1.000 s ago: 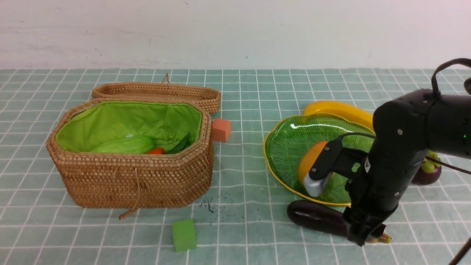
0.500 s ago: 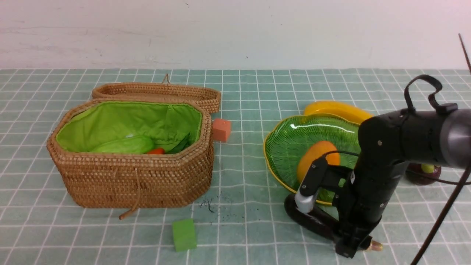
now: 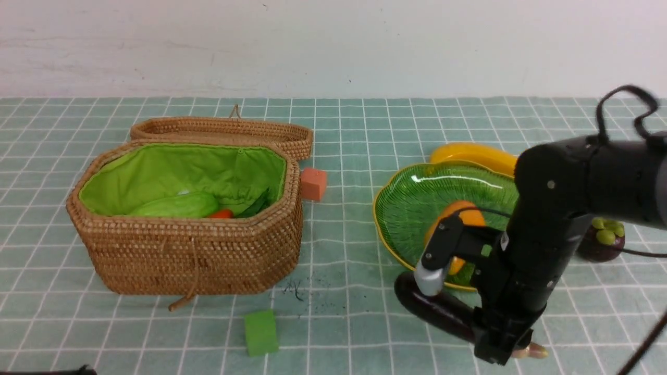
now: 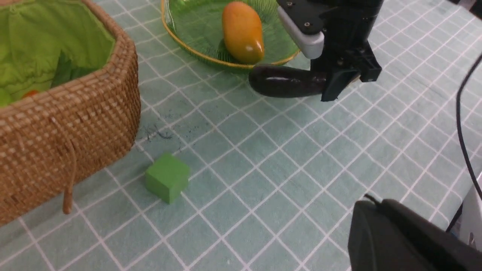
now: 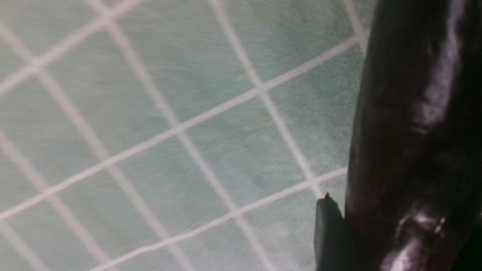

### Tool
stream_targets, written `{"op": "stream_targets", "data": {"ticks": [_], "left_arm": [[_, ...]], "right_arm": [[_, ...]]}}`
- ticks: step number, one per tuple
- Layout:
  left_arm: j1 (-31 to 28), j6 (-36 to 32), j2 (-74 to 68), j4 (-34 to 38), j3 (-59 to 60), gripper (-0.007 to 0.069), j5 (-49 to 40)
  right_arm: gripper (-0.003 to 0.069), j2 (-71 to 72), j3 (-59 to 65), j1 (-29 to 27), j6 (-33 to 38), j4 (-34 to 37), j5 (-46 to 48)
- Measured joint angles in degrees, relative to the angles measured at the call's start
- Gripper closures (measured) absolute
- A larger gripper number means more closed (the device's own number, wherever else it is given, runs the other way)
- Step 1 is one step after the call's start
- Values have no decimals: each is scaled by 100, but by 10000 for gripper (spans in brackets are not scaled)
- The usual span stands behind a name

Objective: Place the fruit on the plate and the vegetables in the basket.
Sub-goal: Grab a tomato with your right arm and place it on the plate on the right.

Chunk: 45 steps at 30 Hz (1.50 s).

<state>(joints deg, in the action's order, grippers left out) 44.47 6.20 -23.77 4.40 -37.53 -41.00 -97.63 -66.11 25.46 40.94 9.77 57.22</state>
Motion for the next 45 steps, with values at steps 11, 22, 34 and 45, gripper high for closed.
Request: {"op": "stream_targets", "data": {"ticks": [11,22,34,45], "left_arm": [[0,0,0,25,0,638,707],[0,741,0,-1049,-11,638,829],[0,3534,0,-3279,-27,638,287],[0,3597,0,-3292,-27,637,318]], "right_arm": [[351,1581,-252,-1207,-2807,-205,-618],[351,1307,-1352,-784,-901,1441,-752],[351,-822,-4074,941,1667,3344,-1274],[43,-2444,-4911,1626,1617,2385,-1972]]}}
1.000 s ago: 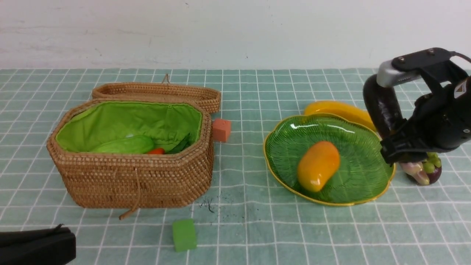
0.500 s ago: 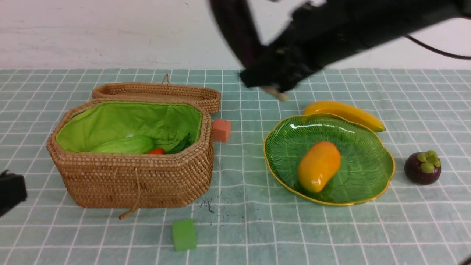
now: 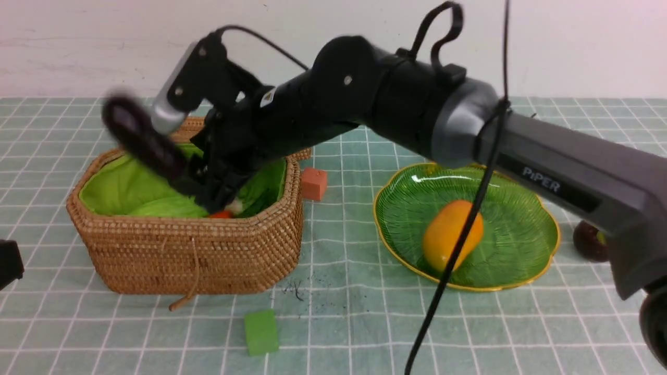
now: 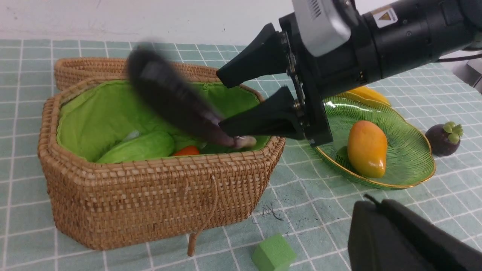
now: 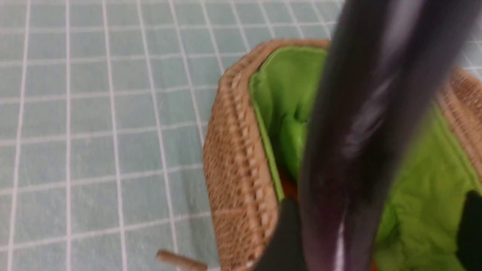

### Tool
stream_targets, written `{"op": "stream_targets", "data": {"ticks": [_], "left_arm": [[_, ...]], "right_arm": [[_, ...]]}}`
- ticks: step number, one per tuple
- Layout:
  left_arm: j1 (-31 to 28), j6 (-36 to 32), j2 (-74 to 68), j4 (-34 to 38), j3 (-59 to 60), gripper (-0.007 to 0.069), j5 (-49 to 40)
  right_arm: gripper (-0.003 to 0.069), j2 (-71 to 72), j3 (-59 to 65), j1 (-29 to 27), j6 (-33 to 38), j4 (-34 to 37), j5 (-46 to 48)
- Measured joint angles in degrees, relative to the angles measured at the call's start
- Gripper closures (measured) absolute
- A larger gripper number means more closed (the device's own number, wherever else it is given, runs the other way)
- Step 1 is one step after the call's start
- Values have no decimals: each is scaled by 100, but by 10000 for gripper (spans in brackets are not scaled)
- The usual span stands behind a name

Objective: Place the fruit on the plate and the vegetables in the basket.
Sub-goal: Grab a tomato with your right arm and place it on the plate on the right, then use the right arm to grab a mangosteen and put it into the right plate

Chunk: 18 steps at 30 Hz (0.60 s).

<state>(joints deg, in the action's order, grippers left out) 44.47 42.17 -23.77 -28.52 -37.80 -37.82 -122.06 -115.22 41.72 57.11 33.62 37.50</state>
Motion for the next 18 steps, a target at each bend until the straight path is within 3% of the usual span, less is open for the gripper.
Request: {"op": "stream_targets", "data": {"ticks": [2,5,8,12,14,15,18], "left_arm": [[0,-46,0,0,0,637,28],[0,-219,0,5,0,637,43],[0,-563,0,112,0,637,47],[0,-1067,0,459,0,637,115],[0,-1268,0,629,0,637,137],[0,-1589,0,849,-7,637,152],[0,-1892,0,1088,-7,637,196]], "right_arm": [[4,112,-1,0,-255,-204,202],[-2,648,-12,-105,-1511,-1081,1007],[102,1549,-50,-443,-3279,-2481,2056],[299,2262,15,-1267,-4823,-3940,3161],[379,2386,147,-1614,-5133,-4193,3280],[473,2539,529,-2239,-5546,-4341,3315],[531,2602,1172,-3118,-5958,-4172,3354]]}}
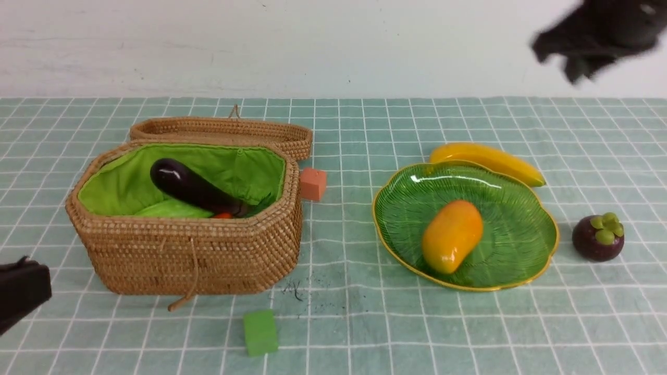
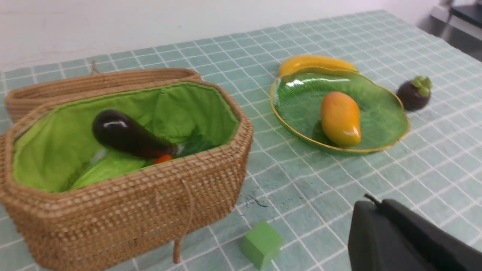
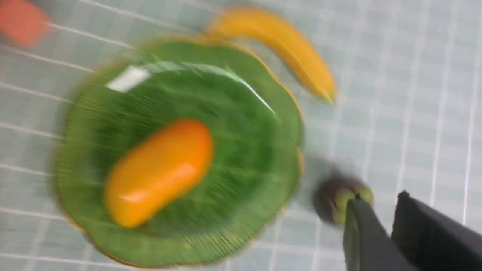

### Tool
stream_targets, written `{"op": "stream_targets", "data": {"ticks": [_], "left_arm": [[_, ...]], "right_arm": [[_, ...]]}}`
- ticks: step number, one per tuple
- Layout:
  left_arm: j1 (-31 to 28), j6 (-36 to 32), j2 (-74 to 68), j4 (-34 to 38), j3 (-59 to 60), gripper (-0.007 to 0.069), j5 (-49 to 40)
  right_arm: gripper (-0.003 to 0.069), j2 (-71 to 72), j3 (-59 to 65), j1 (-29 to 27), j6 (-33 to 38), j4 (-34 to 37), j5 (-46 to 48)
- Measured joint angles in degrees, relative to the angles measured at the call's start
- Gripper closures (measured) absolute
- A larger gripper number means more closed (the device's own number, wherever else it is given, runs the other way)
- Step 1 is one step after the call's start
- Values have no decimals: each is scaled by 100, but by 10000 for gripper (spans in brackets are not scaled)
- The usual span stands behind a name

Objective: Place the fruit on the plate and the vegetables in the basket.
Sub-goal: Use the right arm to grab a mangosteen and put it into the right plate

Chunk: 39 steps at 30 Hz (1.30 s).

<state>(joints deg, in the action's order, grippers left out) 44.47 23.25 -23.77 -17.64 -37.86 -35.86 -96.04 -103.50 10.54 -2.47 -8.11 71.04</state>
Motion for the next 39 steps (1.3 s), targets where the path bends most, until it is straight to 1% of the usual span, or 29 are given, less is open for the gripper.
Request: {"op": "stream_targets", "data": {"ticks": [1,2,3,4,5,7,10,11,12,13,15,18,20,22,26,27,28,29,34,35,37,39], "left_arm": [[0,-88,0,31,0,637,25],[0,-103,0,29,0,637,26],[0,-168,-6,41,0,637,46],[0,-197,-22,41,0,636,62],[0,-216,-47,46,0,636,75],[0,-228,-54,53,0,636,91],[0,-233,-54,53,0,636,127],[0,-233,-54,58,0,636,127],[0,-233,-54,58,0,636,127],[0,-233,-54,58,0,636,127],[0,-233,-54,58,0,634,127],[0,-233,-54,58,0,634,127],[0,-233,-54,58,0,633,127],[0,-233,-54,58,0,633,127],[0,-233,-54,58,0,633,127],[0,-233,-54,58,0,633,127],[0,-233,-54,58,0,633,127],[0,-233,-54,58,0,633,127],[0,-233,-54,58,0,629,127],[0,-233,-54,58,0,629,151],[0,-233,-54,58,0,629,184],[0,-233,-54,58,0,627,348]], "right_arm": [[536,0,302,-344,-111,169,-7],[536,0,365,-412,-126,202,-16],[524,-49,794,-853,-183,484,-173],[496,-120,1118,-1186,-182,725,-430],[468,-220,1297,-1381,-164,887,-636],[372,-448,1601,-1715,-47,1262,-1059],[184,-855,1727,-2017,247,1783,-1571],[171,-879,1733,-2036,247,1833,-1638],[83,-1073,1745,-2073,348,1950,-1858],[37,-1194,1745,-2078,373,1978,-2000],[-8,-1440,1745,-2078,412,1989,-2259],[-13,-1732,1745,-2078,495,2009,-2547],[6,-2016,1750,-2078,523,2030,-2779],[29,-2156,1750,-2078,561,2030,-2839],[106,-2339,1751,-2078,875,2024,-2929],[111,-2339,1751,-2078,915,2030,-2939],[139,-2339,1751,-2078,1026,2029,-2952],[153,-2339,1751,-2078,1087,2036,-2952],[153,-2268,1713,-2078,1113,2213,-2631],[153,-2126,1679,-2072,1113,2403,-2432],[153,-1950,1660,-2054,1113,2577,-2323],[153,-1484,1617,-1881,1156,2993,-2178]]}}
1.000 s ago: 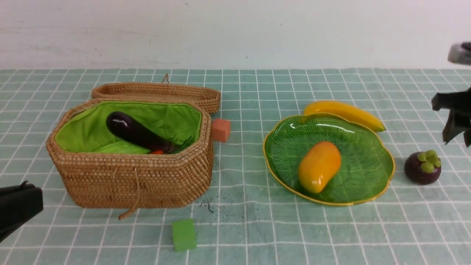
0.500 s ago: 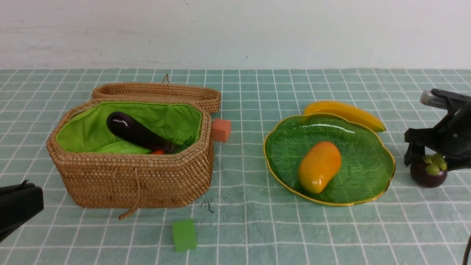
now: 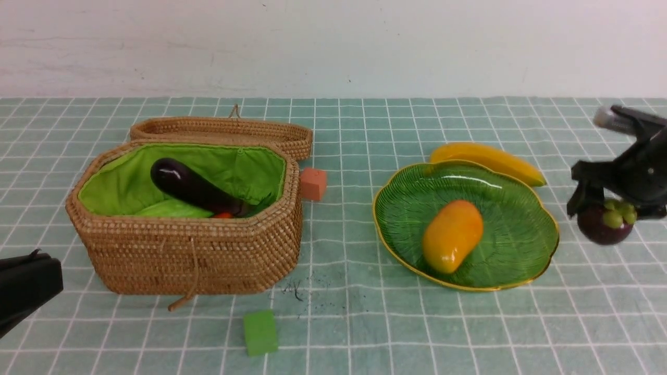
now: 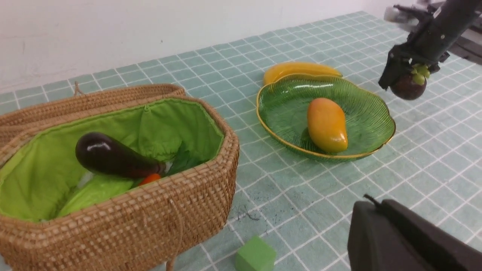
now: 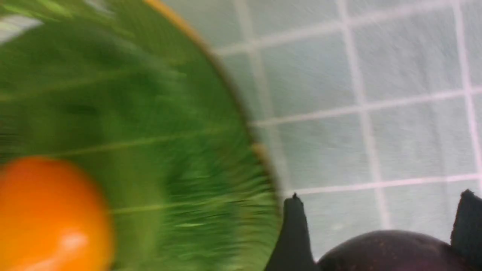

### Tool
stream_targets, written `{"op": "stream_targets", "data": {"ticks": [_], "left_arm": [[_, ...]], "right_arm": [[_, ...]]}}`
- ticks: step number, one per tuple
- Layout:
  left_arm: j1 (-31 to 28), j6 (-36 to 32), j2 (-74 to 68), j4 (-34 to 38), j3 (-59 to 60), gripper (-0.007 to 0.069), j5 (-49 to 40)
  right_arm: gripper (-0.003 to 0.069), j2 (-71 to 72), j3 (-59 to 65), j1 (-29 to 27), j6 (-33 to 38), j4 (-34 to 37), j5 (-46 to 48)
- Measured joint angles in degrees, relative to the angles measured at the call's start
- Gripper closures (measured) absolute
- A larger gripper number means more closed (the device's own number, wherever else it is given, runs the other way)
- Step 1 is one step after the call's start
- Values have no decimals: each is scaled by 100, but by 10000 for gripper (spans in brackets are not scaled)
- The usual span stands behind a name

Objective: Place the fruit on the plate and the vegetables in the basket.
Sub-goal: Use the right arm to grab a mangosteen and put it into the right plate, then use the right arm to grab a banana and put it into the right plate

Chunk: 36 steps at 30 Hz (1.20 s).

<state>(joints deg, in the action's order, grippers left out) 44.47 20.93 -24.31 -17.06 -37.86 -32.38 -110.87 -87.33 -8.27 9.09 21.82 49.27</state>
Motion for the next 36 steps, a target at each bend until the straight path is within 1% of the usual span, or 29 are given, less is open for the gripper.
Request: {"op": "stream_targets", "data": {"ticks": [1,3,7,11,13,14,15,16,17,21,22,23,25,26,27,28,31,34,36], "left_arm": [[0,0,0,0,0,627,14],[0,0,0,0,0,626,179],[0,0,0,12,0,626,280],[0,0,0,58,0,626,291],[0,0,0,80,0,624,299],[0,0,0,83,0,624,305],[0,0,0,88,0,624,305],[0,0,0,87,0,622,317],[0,0,0,87,0,621,317],[0,0,0,87,0,621,317],[0,0,0,87,0,621,317],[0,0,0,87,0,621,317],[0,0,0,87,0,620,322],[0,0,0,87,0,620,322],[0,0,0,87,0,620,322],[0,0,0,87,0,620,322],[0,0,0,87,0,620,316],[0,0,0,87,0,620,316],[0,0,0,87,0,620,316]], "right_arm": [[153,64,-4,21,0,0,0],[153,290,-48,357,202,244,60],[153,40,-45,827,385,270,40],[151,-279,-42,985,405,195,-73],[95,-331,-39,999,410,88,-97],[36,-304,-72,999,417,19,-91],[30,-297,-82,999,424,-9,-78],[-6,-231,-183,999,511,-110,-24],[-17,-156,-287,999,634,-198,13],[-3,6,-677,999,988,-365,97],[29,14,-1020,961,1227,-485,126],[32,14,-1061,954,1227,-485,125],[90,-236,-1672,827,1697,-526,251],[90,-268,-1727,816,1740,-526,269],[111,-579,-2254,713,2099,-514,477],[112,-671,-2317,686,2191,-514,545],[116,-1455,-3349,464,2942,-308,1067],[107,-2335,-4286,267,3702,63,1421],[106,-2604,-4578,210,3914,199,1469]]}}
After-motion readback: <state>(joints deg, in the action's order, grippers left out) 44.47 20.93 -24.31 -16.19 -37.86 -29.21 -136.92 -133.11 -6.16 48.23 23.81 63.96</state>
